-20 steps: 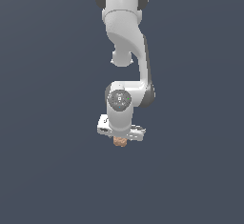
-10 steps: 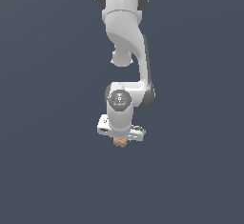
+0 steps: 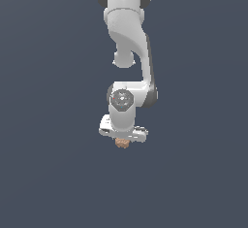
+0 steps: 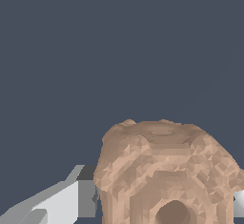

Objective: Pick up the object and move it to a goal position.

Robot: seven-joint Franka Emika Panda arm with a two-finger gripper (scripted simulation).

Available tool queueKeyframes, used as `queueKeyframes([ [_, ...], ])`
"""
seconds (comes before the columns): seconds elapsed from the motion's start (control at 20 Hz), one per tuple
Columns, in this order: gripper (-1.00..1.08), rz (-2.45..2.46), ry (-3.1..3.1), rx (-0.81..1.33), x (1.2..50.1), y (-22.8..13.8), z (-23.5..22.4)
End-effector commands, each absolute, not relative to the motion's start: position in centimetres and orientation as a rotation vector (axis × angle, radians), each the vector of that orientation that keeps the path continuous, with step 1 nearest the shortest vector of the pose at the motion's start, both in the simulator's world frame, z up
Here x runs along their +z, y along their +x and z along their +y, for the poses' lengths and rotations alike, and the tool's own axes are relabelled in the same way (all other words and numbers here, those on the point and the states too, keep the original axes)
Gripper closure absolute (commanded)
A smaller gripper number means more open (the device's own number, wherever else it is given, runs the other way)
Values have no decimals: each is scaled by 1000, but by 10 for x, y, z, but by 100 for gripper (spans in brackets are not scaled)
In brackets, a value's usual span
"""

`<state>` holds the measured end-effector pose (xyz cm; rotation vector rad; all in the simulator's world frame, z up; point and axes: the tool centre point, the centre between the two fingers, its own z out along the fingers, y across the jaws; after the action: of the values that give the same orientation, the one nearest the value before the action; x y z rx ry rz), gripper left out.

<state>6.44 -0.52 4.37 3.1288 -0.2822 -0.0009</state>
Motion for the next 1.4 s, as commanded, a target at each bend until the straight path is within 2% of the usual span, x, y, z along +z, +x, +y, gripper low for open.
queueKeyframes([
  [0.0,108,-282,3129,0,46,60,-4],
  [0.5,108,-282,3129,0,66,22,8],
  [1.35,108,-282,3129,0,123,-85,41],
])
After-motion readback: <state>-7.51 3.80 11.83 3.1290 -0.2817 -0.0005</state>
